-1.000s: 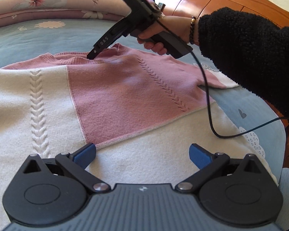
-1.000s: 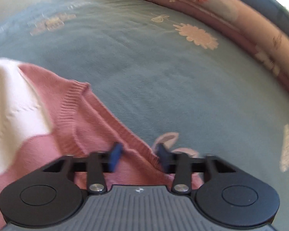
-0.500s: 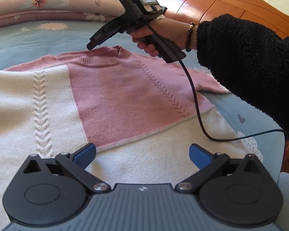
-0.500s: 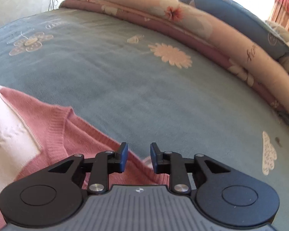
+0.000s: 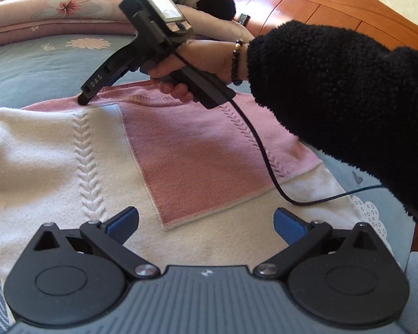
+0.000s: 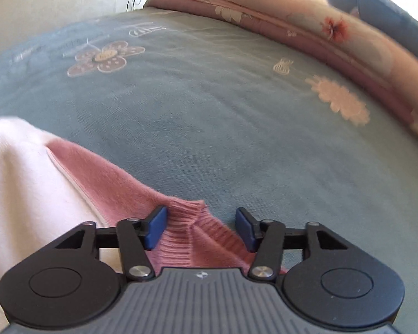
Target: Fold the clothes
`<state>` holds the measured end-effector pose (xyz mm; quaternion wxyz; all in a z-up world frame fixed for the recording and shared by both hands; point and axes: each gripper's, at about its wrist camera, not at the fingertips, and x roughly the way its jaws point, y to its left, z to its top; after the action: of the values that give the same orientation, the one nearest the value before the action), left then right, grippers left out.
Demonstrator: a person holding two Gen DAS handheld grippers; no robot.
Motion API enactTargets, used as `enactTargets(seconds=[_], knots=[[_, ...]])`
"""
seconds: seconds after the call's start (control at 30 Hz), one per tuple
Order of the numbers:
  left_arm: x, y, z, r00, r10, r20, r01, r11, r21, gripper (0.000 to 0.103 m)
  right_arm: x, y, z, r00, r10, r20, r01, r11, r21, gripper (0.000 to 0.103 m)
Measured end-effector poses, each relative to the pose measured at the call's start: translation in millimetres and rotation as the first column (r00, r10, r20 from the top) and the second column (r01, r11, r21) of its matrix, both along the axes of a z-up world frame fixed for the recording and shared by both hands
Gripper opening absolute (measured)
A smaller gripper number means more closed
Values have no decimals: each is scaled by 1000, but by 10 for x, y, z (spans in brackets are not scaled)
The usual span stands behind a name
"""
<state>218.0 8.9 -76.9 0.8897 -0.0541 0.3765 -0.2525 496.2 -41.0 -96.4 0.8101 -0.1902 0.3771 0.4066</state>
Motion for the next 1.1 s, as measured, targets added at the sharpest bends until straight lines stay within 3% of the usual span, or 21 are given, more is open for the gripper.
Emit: enactTargets(seconds=[0.03, 0.17, 0.23, 0.3, 0.43, 0.5, 0.63, 0.7, 0.83, 1.0, 1.1], knots=[[6, 8, -2, 1000, 2, -1, -2, 1000, -4, 102, -19, 1, 5, 1000, 13, -15, -13, 1000, 14, 15], [10, 2, 0, 1000, 11, 3, -11, 1000, -3, 102, -85, 99, 41, 994, -37, 104, 37, 999, 4, 6], [5, -6, 4, 1000, 5, 6, -5, 1000, -5, 102, 4, 107, 16, 991, -100, 87, 98, 995, 26, 6], [-4, -14, 5, 1000, -4, 8, 4, 1000, -4, 102, 6, 129, -9, 988, -122, 93, 121, 993, 16, 9], [-2, -14, 13, 1000, 7, 6, -7, 1000, 7, 102, -126, 78, 193, 981, -146, 126, 147, 989, -7, 38], [-12, -1, 31, 1000, 10, 8, -10, 1000, 9, 102, -227, 16, 336, 988, -141, 70, 141, 990, 4, 46], [-32, 14, 45, 1000, 13, 11, -13, 1000, 11, 102, -548, 8, 405, 992, -36, -124, 35, 999, -6, 47], [-29, 10, 35, 1000, 17, 7, -17, 1000, 18, 102, -680, 98, 309, 986, -11, -168, 3, 999, -48, 47], [-8, 10, 14, 1000, 17, 0, -17, 999, 30, 102, -690, 377, 125, 986, -49, -158, 40, 998, -55, 48], [15, 26, -15, 999, 35, -17, -35, 999, 33, 102, -465, 672, 59, 983, -131, -128, 135, 991, 24, 61], [16, 29, -13, 999, 44, -17, -43, 998, 41, 102, -430, 662, 115, 986, -122, -117, 123, 992, 3, 62]])
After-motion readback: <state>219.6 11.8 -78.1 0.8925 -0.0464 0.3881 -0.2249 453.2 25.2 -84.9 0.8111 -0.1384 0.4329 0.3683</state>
